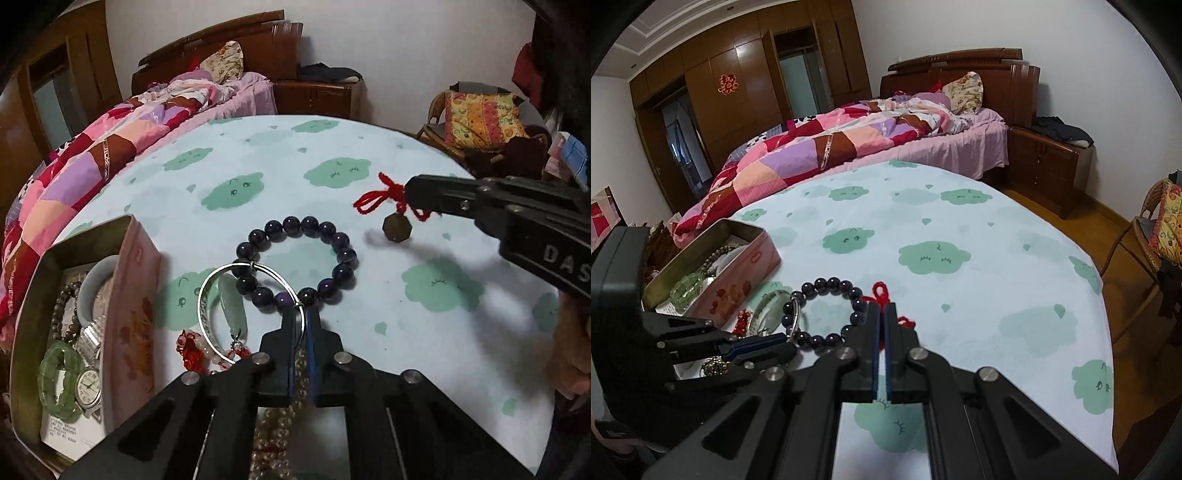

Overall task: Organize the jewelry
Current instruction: 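Grasp the red tassel charm with the right tool while the left tool grasps the silver bangle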

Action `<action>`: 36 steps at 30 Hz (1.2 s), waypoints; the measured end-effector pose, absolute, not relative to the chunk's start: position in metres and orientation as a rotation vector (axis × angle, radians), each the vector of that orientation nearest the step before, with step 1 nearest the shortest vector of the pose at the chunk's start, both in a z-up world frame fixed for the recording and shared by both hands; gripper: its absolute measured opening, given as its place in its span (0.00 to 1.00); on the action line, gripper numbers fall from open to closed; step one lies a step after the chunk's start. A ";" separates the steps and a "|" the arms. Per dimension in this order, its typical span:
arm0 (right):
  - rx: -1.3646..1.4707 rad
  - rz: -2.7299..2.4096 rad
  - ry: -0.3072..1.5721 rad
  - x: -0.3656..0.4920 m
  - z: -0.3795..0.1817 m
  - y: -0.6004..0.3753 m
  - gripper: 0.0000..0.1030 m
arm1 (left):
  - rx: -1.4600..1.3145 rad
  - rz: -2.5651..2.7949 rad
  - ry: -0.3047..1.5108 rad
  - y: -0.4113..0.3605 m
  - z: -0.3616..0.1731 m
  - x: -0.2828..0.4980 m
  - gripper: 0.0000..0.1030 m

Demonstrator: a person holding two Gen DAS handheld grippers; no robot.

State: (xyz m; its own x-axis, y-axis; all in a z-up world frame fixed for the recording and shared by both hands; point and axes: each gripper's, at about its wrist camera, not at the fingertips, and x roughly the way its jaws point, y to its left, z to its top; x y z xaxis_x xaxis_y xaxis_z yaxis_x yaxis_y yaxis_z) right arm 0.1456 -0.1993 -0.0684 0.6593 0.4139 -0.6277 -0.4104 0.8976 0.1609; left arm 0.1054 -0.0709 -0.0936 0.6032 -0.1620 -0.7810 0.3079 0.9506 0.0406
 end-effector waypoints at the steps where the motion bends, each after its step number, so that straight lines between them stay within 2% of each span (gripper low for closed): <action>1: 0.006 0.465 0.709 0.145 -0.068 -0.200 0.03 | 0.168 -0.275 0.875 -0.069 -0.090 0.103 0.04; 16: 0.004 0.495 0.644 0.133 -0.046 -0.195 0.03 | 0.054 -0.260 0.672 -0.032 -0.012 0.069 0.04; 30: -0.025 0.552 0.604 0.127 -0.026 -0.178 0.04 | 0.010 -0.175 0.618 0.008 0.001 0.057 0.04; 31: -0.027 0.562 0.636 0.132 -0.031 -0.177 0.07 | 0.006 -0.174 0.619 0.010 0.000 0.056 0.04; 33: -0.059 0.566 0.692 0.136 -0.042 -0.173 0.24 | 0.004 -0.175 0.622 0.011 -0.003 0.056 0.04; 34: -0.087 0.560 0.714 0.137 -0.049 -0.170 0.43 | 0.002 -0.179 0.627 0.011 -0.005 0.056 0.04; 35: -0.105 0.559 0.731 0.137 -0.055 -0.168 0.53 | -0.001 -0.182 0.631 0.011 -0.006 0.056 0.04; 36: -0.124 0.559 0.755 0.139 -0.063 -0.164 0.53 | -0.006 -0.184 0.638 0.011 -0.009 0.057 0.04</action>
State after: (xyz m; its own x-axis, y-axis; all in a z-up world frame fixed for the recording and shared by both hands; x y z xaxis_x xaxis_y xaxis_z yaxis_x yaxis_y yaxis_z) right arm 0.1386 -0.1645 -0.0627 0.5910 0.4356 -0.6790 -0.5226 0.8479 0.0891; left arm 0.0573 0.0112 -0.0090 0.7876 -0.1721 -0.5916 0.1686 0.9838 -0.0618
